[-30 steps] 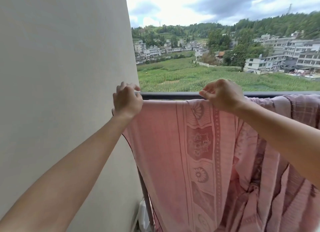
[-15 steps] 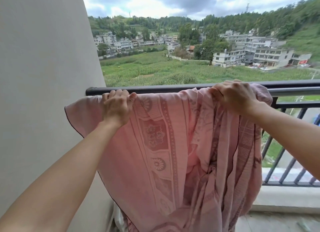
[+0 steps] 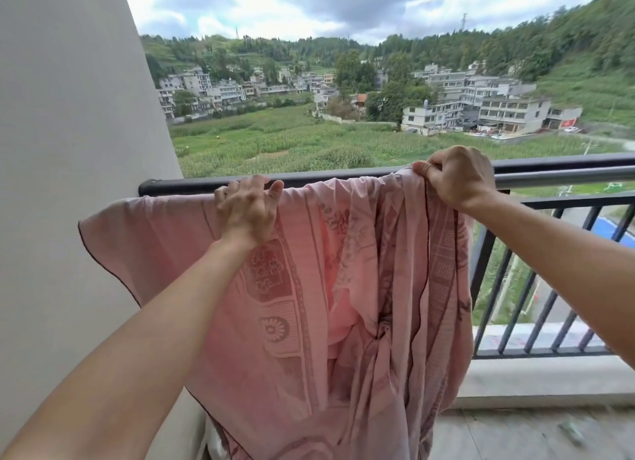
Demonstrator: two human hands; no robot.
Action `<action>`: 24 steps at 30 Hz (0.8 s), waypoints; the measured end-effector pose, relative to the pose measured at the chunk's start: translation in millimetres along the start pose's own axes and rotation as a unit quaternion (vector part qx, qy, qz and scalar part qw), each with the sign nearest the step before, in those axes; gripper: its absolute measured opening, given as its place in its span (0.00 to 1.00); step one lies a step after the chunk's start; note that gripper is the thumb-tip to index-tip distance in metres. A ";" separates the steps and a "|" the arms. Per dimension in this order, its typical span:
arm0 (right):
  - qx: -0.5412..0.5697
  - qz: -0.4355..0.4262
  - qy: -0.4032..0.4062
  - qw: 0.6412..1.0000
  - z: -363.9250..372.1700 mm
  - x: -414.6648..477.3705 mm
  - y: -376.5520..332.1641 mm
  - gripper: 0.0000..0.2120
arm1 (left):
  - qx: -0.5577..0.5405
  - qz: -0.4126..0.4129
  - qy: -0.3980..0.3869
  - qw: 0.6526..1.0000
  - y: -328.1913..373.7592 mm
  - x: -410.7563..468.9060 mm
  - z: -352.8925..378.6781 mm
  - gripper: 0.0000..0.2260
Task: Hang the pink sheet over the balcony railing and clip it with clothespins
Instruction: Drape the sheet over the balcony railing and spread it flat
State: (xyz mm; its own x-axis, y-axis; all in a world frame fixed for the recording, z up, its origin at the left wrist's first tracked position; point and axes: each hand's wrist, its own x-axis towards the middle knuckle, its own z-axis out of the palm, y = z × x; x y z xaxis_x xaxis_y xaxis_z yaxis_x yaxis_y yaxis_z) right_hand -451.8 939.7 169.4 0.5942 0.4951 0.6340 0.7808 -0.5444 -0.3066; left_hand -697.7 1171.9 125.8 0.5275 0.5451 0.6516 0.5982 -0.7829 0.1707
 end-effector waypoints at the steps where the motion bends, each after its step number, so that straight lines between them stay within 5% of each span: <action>1: 0.006 0.012 0.020 1.000 -3.3 2.0 2.1 0.21 | 0.013 -0.004 0.003 1.000 -0.8 0.1 3.0 0.26; 5: -0.020 0.158 0.099 0.982 -49.6 15.6 45.9 0.20 | 0.053 0.006 0.023 0.998 -16.7 -1.8 6.0 0.27; 7: -0.064 0.237 0.102 0.964 -51.7 45.1 151.8 0.31 | 0.060 0.009 0.033 0.998 -20.7 -1.0 8.2 0.27; 9: -0.105 0.212 0.078 0.968 -43.6 68.9 256.4 0.43 | 0.060 0.012 0.037 0.997 -22.1 0.1 10.0 0.28; 10: -0.084 0.209 0.056 0.973 -45.1 69.0 269.8 0.41 | 0.060 0.011 0.034 0.998 -21.8 0.4 10.2 0.29; 14: -0.159 0.177 -0.034 0.971 -68.4 -6.5 84.6 0.14 | 0.070 0.008 0.025 0.997 -34.0 -3.5 12.2 0.30; 20: -0.006 -0.061 -0.132 0.989 -13.5 -28.2 -40.8 0.17 | 0.061 0.005 0.006 0.998 -52.4 0.0 7.3 0.31; 24: 0.061 -0.070 -0.080 0.992 8.0 -28.4 -59.5 0.10 | 0.033 -0.002 0.000 0.999 -61.3 -1.1 2.9 0.34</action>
State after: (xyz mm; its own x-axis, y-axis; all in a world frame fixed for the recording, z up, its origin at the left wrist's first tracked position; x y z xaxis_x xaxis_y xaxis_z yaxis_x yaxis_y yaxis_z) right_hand -513.6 963.4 164.0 0.4929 0.6663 0.5596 0.8701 -0.3807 -0.3131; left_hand -733.2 1220.2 112.5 0.5250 0.5473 0.6518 0.6379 -0.7600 0.1244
